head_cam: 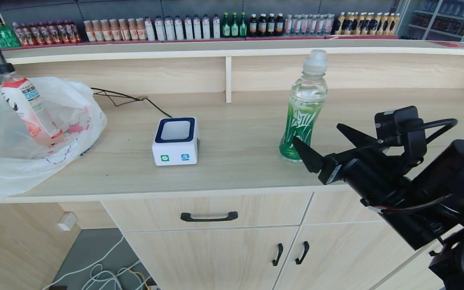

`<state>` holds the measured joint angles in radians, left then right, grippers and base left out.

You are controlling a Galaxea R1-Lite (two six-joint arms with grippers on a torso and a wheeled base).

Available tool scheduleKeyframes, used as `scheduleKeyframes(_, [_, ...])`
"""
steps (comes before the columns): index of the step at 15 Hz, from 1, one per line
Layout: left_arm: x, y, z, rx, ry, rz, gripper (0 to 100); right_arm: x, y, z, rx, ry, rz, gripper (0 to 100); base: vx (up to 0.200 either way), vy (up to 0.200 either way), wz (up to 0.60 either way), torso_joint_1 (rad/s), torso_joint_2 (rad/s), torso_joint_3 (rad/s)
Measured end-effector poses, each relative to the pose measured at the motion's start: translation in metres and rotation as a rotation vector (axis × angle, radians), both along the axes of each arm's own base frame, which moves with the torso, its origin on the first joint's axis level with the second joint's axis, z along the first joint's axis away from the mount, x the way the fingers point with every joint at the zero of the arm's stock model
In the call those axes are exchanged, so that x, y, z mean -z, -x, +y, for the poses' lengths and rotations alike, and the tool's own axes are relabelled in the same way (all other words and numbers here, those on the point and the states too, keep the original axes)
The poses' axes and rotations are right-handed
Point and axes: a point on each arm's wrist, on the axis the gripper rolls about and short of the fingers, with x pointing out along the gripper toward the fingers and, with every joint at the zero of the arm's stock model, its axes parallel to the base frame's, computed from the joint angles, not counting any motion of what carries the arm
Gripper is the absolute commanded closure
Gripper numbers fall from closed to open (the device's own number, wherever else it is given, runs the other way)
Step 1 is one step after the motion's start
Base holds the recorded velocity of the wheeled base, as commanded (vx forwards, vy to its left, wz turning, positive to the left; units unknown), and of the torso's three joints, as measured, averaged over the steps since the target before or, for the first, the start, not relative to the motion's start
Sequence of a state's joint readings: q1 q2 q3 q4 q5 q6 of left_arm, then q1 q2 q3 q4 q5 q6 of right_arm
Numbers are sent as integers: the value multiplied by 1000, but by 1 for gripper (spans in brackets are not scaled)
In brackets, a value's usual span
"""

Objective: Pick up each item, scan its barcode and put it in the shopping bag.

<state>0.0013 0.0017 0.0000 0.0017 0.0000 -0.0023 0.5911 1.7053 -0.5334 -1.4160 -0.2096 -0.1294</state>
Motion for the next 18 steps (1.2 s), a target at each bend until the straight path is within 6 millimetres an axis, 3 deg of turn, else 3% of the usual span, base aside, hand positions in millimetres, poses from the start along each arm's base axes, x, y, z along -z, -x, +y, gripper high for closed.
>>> scheduleKeyframes(11, [0, 0, 0, 0, 0, 0, 0, -3, -64, -3, 111, 16, 32, 0, 0, 0, 0, 0, 0, 0])
scheduleKeyframes(18, [0, 0, 0, 0, 0, 0, 0, 0, -84, 9, 110, 28, 52, 0, 0, 0, 0, 0, 0, 0])
